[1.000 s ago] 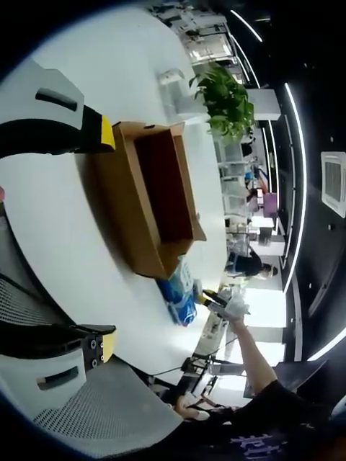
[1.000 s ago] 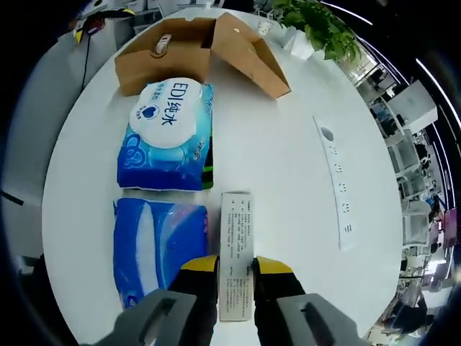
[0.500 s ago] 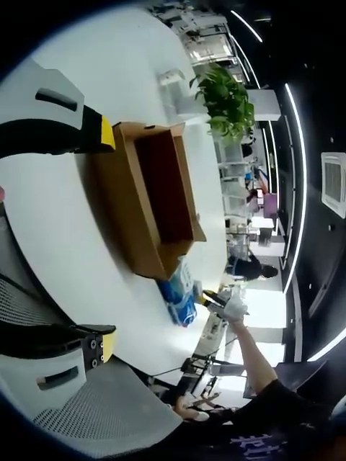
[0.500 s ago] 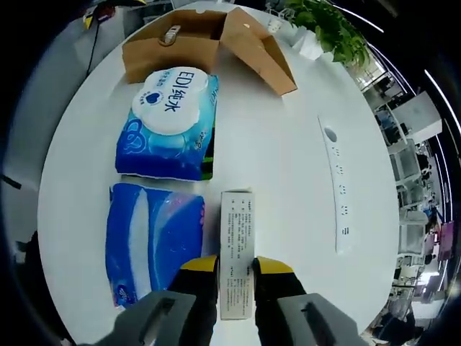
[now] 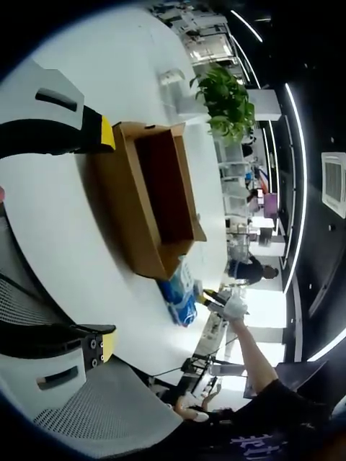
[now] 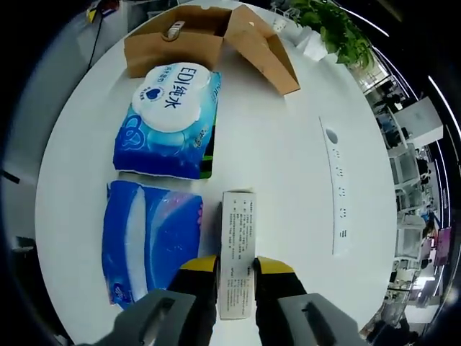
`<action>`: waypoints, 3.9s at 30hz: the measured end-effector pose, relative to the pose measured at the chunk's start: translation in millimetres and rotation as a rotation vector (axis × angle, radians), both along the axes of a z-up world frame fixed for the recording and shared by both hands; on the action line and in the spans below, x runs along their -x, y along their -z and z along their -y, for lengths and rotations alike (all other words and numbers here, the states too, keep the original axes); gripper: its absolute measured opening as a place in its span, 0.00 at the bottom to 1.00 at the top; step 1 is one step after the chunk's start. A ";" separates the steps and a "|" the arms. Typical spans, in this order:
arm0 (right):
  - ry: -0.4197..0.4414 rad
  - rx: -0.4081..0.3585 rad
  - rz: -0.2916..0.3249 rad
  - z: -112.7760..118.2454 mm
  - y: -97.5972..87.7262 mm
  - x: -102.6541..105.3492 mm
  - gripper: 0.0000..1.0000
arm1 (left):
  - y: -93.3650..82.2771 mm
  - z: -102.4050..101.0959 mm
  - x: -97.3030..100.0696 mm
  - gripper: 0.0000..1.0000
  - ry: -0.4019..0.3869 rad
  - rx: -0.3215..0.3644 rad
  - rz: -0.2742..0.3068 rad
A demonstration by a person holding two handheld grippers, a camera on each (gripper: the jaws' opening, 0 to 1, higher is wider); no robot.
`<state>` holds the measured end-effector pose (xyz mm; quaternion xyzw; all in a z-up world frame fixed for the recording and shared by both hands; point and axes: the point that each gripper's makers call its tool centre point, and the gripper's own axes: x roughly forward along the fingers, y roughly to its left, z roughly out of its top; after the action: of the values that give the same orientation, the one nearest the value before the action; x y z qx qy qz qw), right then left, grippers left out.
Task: Operate the shoe box by opening the lid, removing the specified soft item, and placing it in the target area until the item is outside and the box remains undamaged.
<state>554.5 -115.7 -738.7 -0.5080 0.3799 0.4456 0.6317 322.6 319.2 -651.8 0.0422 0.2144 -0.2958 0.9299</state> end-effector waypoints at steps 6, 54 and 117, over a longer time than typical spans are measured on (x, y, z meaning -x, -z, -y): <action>0.006 -0.011 -0.008 -1.3 0.9 -2.1 0.15 | 0.6 0.1 0.3 0.98 0.002 -0.003 -0.002; 0.130 -0.020 0.010 4.8 3.9 -13.4 0.18 | -0.7 -1.9 -0.6 0.97 -0.004 -0.007 0.006; 0.577 -0.562 0.152 -71.8 -79.4 69.2 0.99 | -14.7 -4.0 -14.5 0.99 0.008 0.032 0.019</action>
<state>485.4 -43.9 -659.4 -0.2199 0.3224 0.2979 0.8712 337.1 323.2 -637.2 0.0308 0.2004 -0.3025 0.9313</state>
